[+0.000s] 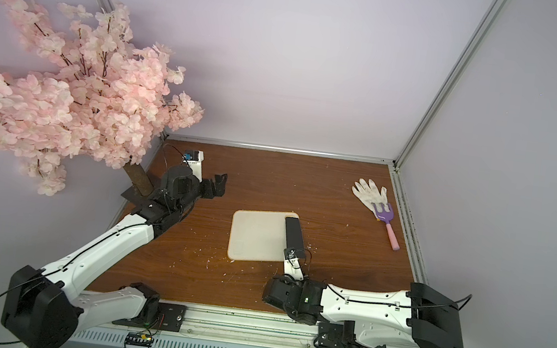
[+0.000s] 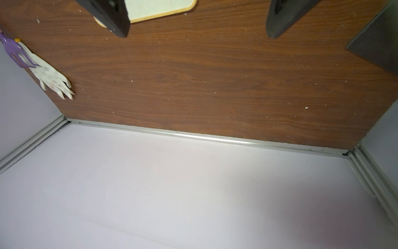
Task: Align the knife with the edge of the cutting board
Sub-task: Adjust the knife at the edge of the cutting board.
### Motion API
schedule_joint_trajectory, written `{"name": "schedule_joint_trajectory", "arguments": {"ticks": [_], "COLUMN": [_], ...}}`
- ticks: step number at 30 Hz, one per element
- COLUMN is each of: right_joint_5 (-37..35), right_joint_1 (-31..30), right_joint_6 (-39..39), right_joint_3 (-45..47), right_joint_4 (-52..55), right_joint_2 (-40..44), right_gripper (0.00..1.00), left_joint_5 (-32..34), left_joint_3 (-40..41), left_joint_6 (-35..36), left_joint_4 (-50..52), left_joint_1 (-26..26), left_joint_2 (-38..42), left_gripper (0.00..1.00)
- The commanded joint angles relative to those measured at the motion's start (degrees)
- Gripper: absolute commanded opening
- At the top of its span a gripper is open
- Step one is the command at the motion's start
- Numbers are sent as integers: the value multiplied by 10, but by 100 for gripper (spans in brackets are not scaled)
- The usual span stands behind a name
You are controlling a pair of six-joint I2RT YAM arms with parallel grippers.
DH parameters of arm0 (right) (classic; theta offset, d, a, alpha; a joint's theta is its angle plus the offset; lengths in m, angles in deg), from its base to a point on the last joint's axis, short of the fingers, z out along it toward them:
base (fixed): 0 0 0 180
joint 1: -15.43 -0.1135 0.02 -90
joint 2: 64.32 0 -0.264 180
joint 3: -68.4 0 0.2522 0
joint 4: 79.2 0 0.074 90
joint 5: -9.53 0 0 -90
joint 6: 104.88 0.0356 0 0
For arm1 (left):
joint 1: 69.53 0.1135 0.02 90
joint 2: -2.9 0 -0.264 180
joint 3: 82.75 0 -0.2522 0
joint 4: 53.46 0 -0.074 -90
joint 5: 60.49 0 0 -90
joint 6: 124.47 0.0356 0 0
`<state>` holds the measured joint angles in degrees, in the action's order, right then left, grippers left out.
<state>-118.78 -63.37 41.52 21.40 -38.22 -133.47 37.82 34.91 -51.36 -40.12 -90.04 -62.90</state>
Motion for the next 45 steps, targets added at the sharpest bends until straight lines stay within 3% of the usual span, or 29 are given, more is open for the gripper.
{"name": "schedule_joint_trajectory", "arguments": {"ticks": [1,9,24,31,45], "right_joint_5": [43,74,-7,-47,-72], "right_joint_1": [-6,-6,-10,-13,-10], "right_joint_6": [-9,-21,75,110,159], "right_joint_3": [-1,3,-17,-53,-90], "right_joint_4": [-43,-95,-54,-39,-21], "right_joint_2": [-15,-81,-134,-196,-259], "right_gripper": [0,0,0,0,0], "left_joint_5": [-3,-9,-3,-2,12], "left_joint_3": [-7,-8,-7,-7,-6], "left_joint_6": [-1,-3,-3,-3,-4], "left_joint_4": [2,3,3,4,8], "left_joint_1": [4,3,-5,-8,-23], "left_joint_2": [-4,-12,-21,-24,-31], "left_gripper": [100,100,100,100,100]}}
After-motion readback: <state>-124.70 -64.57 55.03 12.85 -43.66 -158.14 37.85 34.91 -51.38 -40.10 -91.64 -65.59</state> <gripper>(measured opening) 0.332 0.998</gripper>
